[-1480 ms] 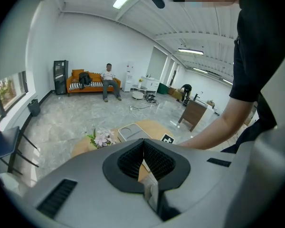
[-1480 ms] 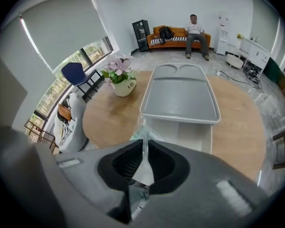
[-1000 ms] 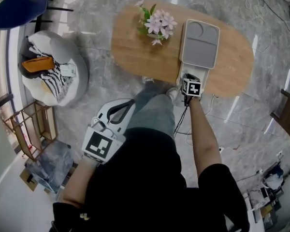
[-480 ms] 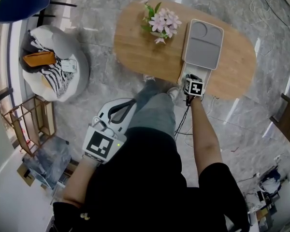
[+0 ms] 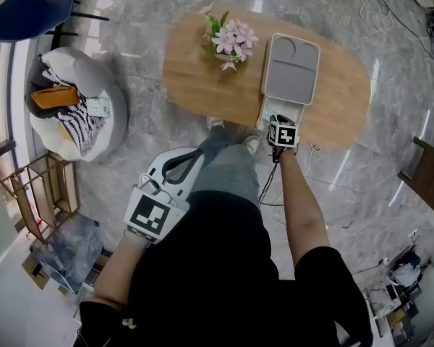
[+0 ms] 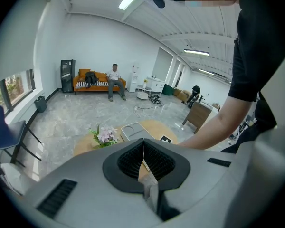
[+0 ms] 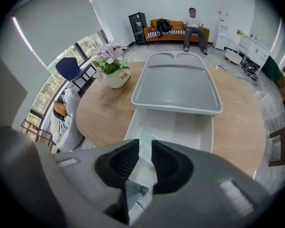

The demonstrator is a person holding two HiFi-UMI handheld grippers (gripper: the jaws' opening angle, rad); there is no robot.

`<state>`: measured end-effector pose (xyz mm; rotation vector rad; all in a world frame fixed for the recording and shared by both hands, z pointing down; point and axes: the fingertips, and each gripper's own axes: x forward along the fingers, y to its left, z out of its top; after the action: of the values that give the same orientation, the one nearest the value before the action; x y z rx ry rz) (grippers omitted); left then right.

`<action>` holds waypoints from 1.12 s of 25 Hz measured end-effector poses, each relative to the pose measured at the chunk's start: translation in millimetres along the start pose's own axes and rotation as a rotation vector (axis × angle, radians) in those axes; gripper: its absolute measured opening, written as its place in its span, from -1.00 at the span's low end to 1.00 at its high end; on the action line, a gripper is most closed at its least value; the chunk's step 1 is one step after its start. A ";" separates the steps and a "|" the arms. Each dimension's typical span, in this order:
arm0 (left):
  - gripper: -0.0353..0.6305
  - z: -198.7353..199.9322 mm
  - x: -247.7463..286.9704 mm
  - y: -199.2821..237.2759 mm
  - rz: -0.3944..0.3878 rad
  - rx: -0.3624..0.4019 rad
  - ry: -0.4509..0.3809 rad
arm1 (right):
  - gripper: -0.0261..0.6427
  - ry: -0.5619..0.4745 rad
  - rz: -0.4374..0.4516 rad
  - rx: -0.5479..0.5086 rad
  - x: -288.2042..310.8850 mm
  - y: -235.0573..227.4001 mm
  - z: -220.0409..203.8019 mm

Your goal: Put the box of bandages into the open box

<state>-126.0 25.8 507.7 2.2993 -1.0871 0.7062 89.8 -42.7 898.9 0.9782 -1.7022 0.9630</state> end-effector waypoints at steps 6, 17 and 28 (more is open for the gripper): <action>-0.86 14.4 1.8 -16.4 -0.029 0.014 -0.042 | -0.68 -0.032 -0.012 -0.003 -34.4 -2.1 11.9; -0.86 45.4 4.0 -35.4 -0.066 0.051 -0.114 | -0.68 -0.180 -0.005 -0.022 -120.5 7.0 38.0; -0.86 75.9 6.3 -48.3 -0.078 0.048 -0.176 | -0.69 -0.385 0.026 -0.024 -232.4 29.0 62.2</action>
<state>-65.7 1.9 445.1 2.4676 -1.0610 0.5129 104.2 -44.0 657.0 1.1839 -2.0421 0.8036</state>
